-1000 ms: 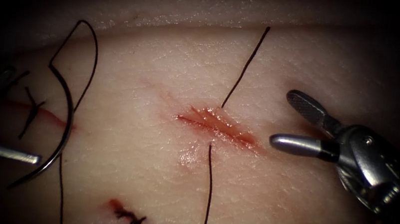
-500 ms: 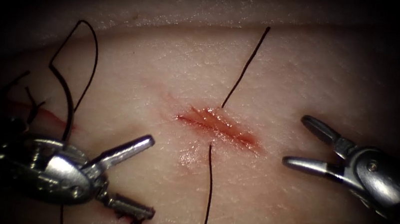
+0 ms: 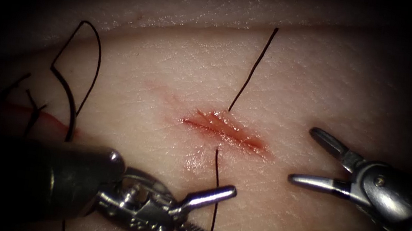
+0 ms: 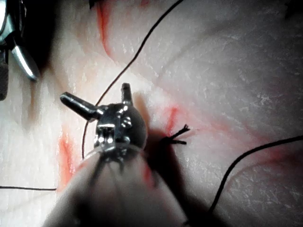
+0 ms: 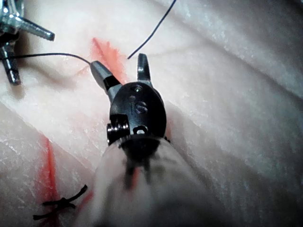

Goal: Wound Closure

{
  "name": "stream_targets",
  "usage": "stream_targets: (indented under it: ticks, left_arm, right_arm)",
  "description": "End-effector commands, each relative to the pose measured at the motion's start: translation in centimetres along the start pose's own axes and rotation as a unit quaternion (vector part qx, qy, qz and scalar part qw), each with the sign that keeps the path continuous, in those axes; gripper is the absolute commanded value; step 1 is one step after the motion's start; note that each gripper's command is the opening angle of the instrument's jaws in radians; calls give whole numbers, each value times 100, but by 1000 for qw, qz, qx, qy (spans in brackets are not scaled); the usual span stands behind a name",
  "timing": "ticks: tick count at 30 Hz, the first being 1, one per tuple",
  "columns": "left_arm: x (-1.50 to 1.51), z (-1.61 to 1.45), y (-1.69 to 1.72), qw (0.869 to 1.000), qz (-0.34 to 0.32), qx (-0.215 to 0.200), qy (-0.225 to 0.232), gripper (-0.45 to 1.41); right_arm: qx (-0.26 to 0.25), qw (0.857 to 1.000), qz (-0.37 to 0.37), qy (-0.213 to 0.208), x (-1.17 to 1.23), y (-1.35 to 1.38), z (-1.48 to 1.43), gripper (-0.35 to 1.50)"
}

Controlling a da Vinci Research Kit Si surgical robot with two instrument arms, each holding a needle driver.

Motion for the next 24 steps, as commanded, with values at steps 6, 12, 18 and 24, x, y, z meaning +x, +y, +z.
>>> stream_targets:
  ticks: [6, 12, 18, 24]
  left_arm:
    - [5, 9, 8, 1000, 10, -15, 22, 88]
    - [33, -1, 18, 999, 15, -24, 41, 86]
    - [49, -3, 25, 998, 21, -32, 48, 83]
    - [51, -7, 27, 998, 23, -36, 48, 83]
  right_arm:
    - [2, 1000, -2, 2, -2, -1, 7, 133]
    - [1, 1000, 1, 2, -6, -2, 8, 133]
    - [2, 1000, 6, 3, -15, -3, 12, 133]
    - [6, 1000, 12, 7, -23, -8, 15, 133]
